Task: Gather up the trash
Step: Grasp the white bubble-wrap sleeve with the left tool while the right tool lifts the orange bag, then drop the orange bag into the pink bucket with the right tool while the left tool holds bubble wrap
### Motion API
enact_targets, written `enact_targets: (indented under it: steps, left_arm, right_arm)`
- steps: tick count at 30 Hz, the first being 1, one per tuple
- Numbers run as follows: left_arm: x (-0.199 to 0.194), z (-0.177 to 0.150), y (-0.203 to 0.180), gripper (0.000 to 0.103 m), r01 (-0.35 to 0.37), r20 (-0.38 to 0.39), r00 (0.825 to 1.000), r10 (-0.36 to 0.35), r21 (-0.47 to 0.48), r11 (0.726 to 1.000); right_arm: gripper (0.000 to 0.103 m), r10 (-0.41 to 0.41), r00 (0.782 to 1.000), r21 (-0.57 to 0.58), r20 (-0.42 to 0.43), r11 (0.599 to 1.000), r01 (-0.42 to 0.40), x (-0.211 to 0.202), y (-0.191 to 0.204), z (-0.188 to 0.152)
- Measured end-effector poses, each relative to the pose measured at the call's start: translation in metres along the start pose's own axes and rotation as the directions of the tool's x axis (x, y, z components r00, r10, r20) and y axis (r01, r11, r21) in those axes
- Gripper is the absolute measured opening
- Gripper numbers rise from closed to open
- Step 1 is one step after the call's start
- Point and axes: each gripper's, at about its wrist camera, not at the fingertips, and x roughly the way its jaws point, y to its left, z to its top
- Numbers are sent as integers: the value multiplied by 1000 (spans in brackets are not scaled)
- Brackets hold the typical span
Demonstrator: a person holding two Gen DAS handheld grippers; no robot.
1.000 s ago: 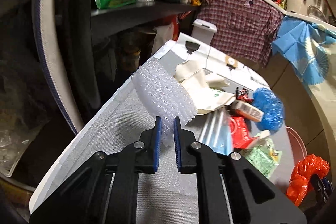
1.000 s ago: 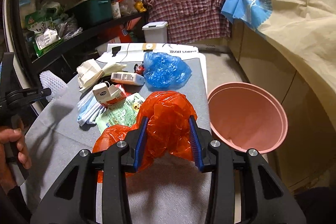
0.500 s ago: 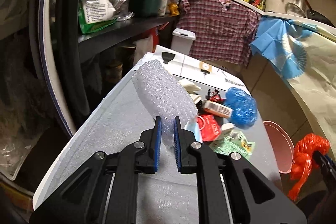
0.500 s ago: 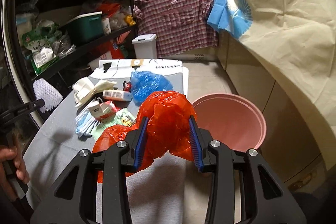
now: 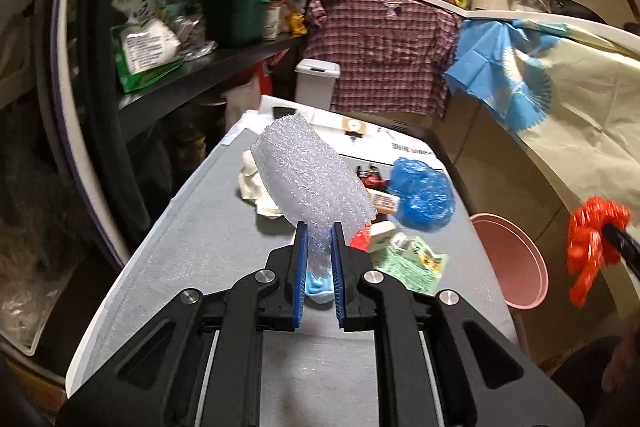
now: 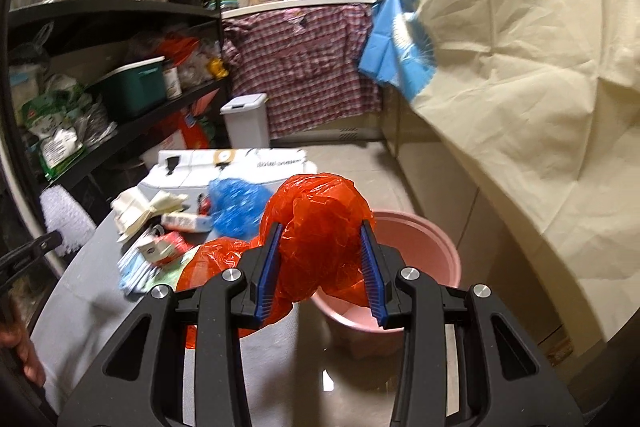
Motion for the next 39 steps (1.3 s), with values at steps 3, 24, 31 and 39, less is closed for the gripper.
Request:
enact_targets:
  steps: [3,24,31,39]
  left_arm:
    - [-2,1,-12,12,36,1,999,-36,23,999]
    - [41,11,-134,12,241,-39,971,-238,186,952]
    - [68,6,-179,12,316,-75,949,-307,240,918]
    - [101,-3,-218,12,378,-132,926,-354,279,883]
  right_arm:
    - [38,-34,999,18,6,999,34,5,-16,9]
    - [38,-157,988,130,-5,979,157,68,-86,38]
    - [38,-191,981,142,-34,971,194,88,-97,27]
    - [38,-209,976,157,-63,963,217,109,-106,22]
